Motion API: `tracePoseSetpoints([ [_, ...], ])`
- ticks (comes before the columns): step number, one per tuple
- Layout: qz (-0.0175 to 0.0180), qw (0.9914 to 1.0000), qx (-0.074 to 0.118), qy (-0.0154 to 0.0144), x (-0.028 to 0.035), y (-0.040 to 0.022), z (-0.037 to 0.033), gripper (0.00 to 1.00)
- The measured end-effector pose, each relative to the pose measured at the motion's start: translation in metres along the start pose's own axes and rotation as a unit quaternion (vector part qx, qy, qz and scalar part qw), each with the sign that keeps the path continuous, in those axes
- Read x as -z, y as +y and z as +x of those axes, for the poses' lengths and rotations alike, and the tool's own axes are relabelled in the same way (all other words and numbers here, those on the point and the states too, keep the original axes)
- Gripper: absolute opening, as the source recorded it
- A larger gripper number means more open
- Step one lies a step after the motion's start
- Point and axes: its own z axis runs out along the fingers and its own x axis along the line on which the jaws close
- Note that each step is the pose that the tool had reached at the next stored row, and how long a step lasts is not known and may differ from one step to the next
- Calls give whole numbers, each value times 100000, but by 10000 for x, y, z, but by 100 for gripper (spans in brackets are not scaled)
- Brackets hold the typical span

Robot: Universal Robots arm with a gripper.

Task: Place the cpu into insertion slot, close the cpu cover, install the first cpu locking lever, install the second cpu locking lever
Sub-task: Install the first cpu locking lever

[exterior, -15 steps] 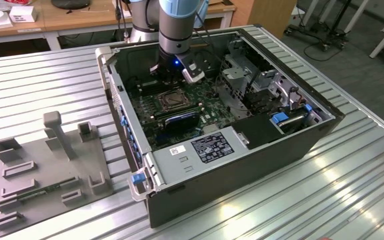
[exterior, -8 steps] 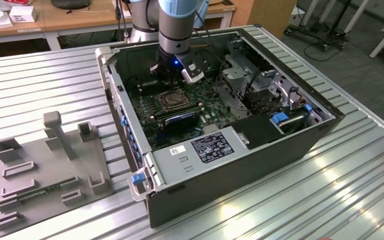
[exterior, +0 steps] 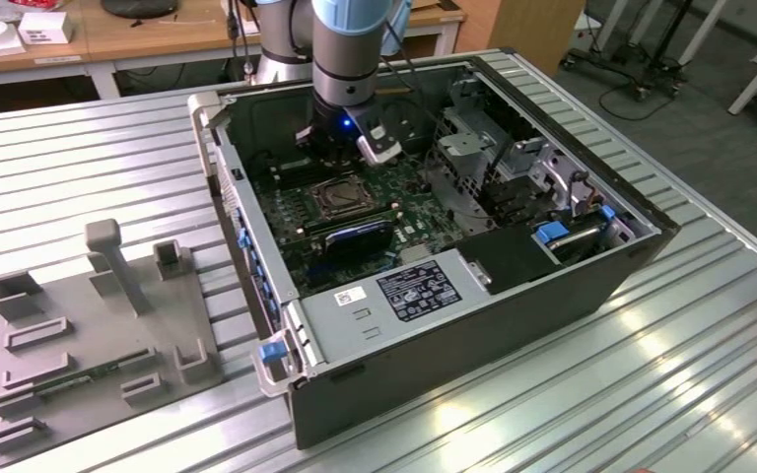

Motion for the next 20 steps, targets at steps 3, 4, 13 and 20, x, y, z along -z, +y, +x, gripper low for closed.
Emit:
tracePoseSetpoints([
  [3,6,99999,-475,-125,-1,3,3,11],
  [4,9,99997,-731,-193,-2,4,4,11],
  [13,31,99975,-2167,-625,-3,10,26,11],
  [20,-2,99968,-2378,-844,2,0,72,11],
])
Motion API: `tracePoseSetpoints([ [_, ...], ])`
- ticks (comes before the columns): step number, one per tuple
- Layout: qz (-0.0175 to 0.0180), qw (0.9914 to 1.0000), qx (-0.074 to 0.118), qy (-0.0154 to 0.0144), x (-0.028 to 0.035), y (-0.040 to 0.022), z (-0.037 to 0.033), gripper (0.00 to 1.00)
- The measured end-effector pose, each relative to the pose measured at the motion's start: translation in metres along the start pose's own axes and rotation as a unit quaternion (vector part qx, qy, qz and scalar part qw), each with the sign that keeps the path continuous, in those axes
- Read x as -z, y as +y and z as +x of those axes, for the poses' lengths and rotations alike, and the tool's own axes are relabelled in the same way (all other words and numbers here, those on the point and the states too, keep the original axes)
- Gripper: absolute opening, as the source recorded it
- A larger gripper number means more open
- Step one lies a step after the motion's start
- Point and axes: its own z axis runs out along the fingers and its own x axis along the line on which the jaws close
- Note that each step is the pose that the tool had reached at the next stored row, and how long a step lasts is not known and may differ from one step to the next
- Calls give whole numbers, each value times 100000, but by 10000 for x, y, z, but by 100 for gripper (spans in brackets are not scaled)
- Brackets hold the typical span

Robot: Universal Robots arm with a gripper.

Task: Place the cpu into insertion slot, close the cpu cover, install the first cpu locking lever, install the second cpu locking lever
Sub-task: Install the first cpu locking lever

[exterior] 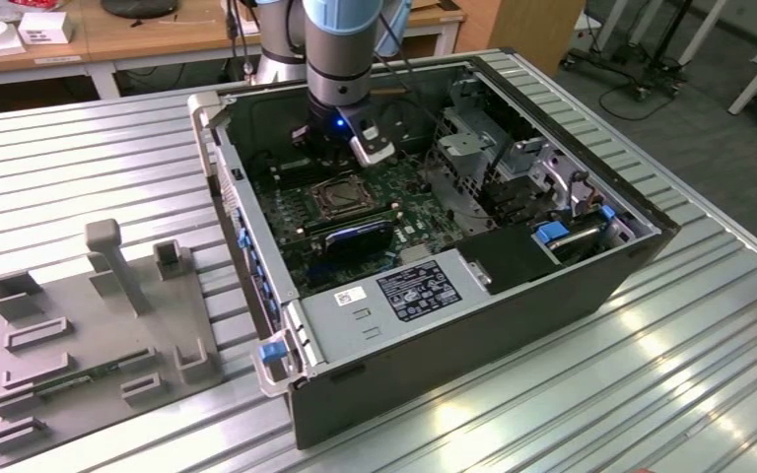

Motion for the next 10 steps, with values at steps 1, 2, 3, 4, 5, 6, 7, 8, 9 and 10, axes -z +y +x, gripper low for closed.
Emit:
tracePoseSetpoints([
  [1,-5,100000,-28,-32,1,-2,6,11],
  [2,-16,100000,-49,-65,1,-3,11,11],
  [3,-25,100000,-55,-93,1,-3,14,11],
  [4,-32,100000,-57,-114,0,-1,15,11],
  [5,-35,100000,-48,-122,0,2,16,11],
  [6,-46,100000,-55,-131,-2,6,18,11],
  [7,-39,100000,-56,-137,-3,11,19,11],
  [8,-45,100000,-53,-134,-3,13,20,11],
  [9,-59,100000,-46,-136,-4,14,20,11],
  [10,-53,100000,-46,-137,-4,13,20,11],
])
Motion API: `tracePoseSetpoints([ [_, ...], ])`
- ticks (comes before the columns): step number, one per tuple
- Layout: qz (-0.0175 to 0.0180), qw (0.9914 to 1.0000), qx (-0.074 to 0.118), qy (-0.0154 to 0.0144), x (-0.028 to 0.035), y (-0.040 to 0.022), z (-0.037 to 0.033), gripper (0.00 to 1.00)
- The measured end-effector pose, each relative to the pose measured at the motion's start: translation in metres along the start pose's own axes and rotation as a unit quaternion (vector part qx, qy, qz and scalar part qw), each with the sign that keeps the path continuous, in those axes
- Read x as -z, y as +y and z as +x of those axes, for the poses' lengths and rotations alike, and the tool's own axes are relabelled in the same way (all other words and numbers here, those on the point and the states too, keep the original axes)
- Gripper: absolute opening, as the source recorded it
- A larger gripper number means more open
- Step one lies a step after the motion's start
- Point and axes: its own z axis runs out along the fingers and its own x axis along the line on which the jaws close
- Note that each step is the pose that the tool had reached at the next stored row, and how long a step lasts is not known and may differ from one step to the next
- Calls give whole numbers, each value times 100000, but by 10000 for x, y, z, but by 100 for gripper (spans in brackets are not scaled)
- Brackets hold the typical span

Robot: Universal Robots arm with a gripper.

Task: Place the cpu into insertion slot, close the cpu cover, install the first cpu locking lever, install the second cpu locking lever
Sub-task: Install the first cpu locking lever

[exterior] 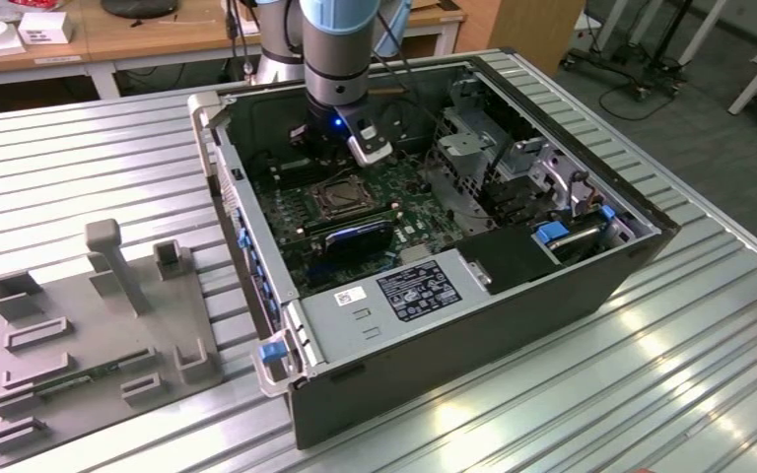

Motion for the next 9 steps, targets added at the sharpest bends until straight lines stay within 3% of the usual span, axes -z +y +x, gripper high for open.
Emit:
tracePoseSetpoints([
  [9,-3,100000,-16,11,5,6,3,11],
])
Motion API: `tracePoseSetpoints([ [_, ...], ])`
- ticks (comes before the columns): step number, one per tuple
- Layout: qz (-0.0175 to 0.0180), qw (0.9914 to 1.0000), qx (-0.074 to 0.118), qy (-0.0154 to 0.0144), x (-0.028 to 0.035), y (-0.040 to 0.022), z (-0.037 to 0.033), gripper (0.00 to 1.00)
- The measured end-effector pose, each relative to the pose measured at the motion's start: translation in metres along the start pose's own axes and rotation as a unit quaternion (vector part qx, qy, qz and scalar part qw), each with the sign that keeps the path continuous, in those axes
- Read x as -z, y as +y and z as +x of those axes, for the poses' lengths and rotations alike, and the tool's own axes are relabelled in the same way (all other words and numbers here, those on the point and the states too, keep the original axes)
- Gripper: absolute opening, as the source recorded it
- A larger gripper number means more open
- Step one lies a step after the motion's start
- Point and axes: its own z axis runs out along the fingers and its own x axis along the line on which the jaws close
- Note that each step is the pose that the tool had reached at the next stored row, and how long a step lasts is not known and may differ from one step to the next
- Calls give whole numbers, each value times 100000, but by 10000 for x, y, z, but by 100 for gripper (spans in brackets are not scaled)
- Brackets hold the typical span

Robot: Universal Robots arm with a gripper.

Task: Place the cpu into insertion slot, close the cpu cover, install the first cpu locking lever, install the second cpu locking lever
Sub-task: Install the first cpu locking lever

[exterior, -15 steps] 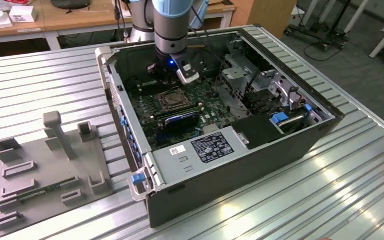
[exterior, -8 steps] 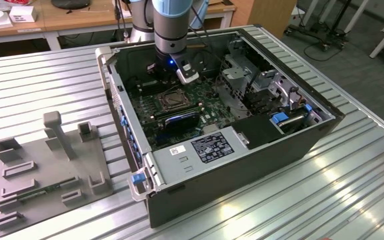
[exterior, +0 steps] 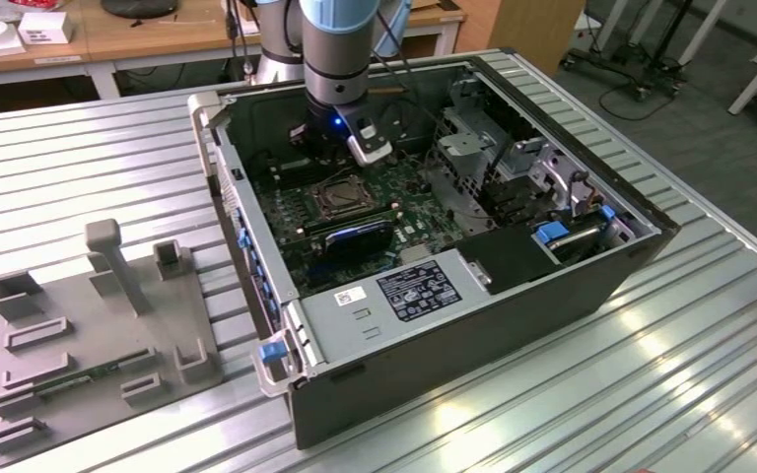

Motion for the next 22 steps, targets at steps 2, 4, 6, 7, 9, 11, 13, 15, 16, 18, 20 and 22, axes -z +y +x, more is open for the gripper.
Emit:
tracePoseSetpoints([
  [2,-27,100000,-1,1,0,11,7,11],
  [4,-23,100000,-3,3,5,19,14,11],
  [6,-55,100000,-2,12,22,27,16,11],
  [7,-83,100000,-5,19,34,33,17,11],
  [9,-152,100000,-15,36,52,45,21,11],
  [11,-270,100000,-27,70,71,56,25,11],
  [13,-385,99999,-38,102,88,66,28,11],
  [15,-580,99998,-59,157,94,74,33,11],
  [16,-737,99997,-75,199,93,77,37,11],
  [18,-1063,99994,-111,290,93,83,53,11],
  [20,-1273,99991,-132,336,92,89,79,11],
  [22,-1284,99991,-130,344,104,91,80,11],
])
